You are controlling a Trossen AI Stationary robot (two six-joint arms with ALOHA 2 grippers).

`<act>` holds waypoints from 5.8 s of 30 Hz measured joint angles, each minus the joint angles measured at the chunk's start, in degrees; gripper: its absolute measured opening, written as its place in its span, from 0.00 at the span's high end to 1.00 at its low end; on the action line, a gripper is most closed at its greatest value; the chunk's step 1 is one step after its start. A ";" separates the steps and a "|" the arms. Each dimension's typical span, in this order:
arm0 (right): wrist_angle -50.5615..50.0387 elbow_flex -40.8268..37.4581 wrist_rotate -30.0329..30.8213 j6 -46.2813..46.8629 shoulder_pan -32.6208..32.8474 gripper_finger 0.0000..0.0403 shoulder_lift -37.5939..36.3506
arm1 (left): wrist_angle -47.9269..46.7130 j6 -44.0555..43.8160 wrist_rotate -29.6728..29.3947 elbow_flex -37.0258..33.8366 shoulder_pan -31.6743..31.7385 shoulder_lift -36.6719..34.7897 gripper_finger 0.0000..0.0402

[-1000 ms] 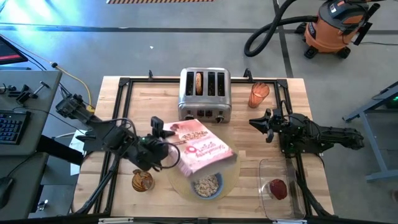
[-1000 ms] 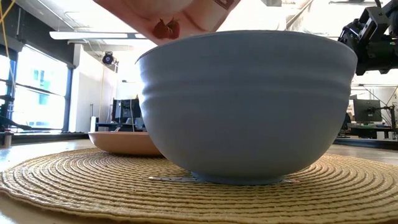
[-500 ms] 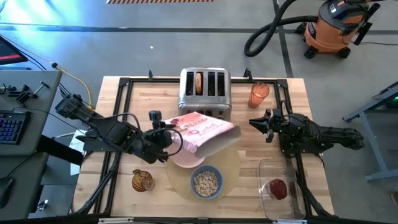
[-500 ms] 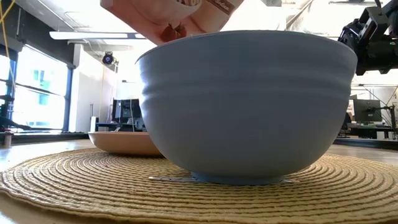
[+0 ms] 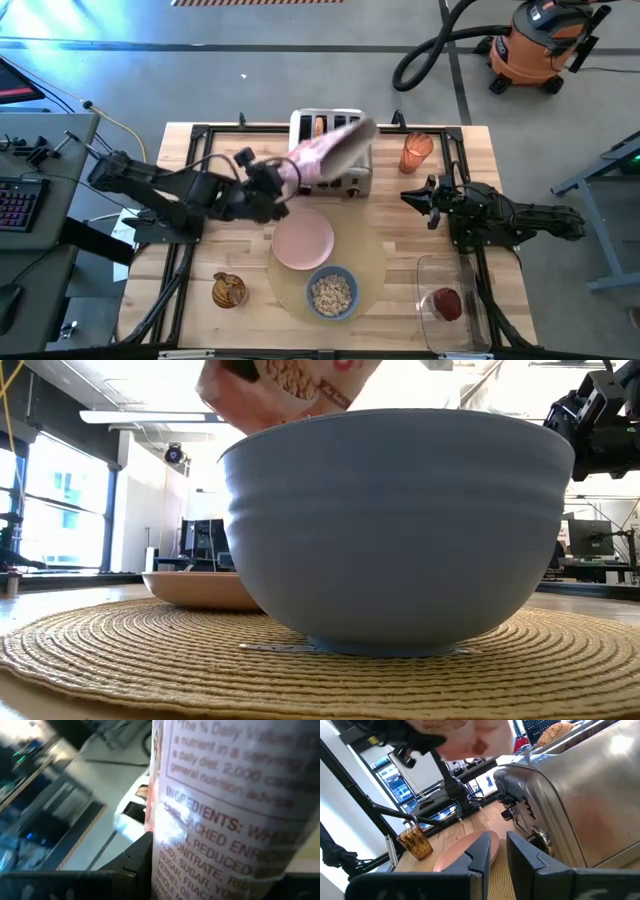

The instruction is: Arrange a breakfast setting

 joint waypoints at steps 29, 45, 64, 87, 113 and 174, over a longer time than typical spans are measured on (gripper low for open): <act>0.00 -0.02 0.02 0.00 -0.02 0.89 -0.02 | 1.23 -13.39 -7.29 -2.01 19.58 -0.17 0.71; 3.72 -0.02 7.32 1.38 0.00 0.89 -0.02 | 6.70 -17.80 -5.69 -6.96 24.57 -0.20 0.71; 11.16 -0.01 16.39 10.07 0.00 0.88 0.00 | 12.95 -26.50 -6.97 -16.57 27.99 -0.15 0.71; 20.13 17.27 11.43 -17.44 0.00 0.57 9.79 | 14.53 -35.79 -5.84 -21.33 28.72 -0.15 0.71; 5.58 60.99 15.04 -21.86 -0.02 0.49 56.51 | 16.04 -45.03 -9.24 -29.45 27.11 -0.20 0.71; -11.93 80.06 25.44 -10.47 -3.85 0.49 81.64 | 32.19 -56.69 -1.77 -50.01 24.61 -0.20 0.66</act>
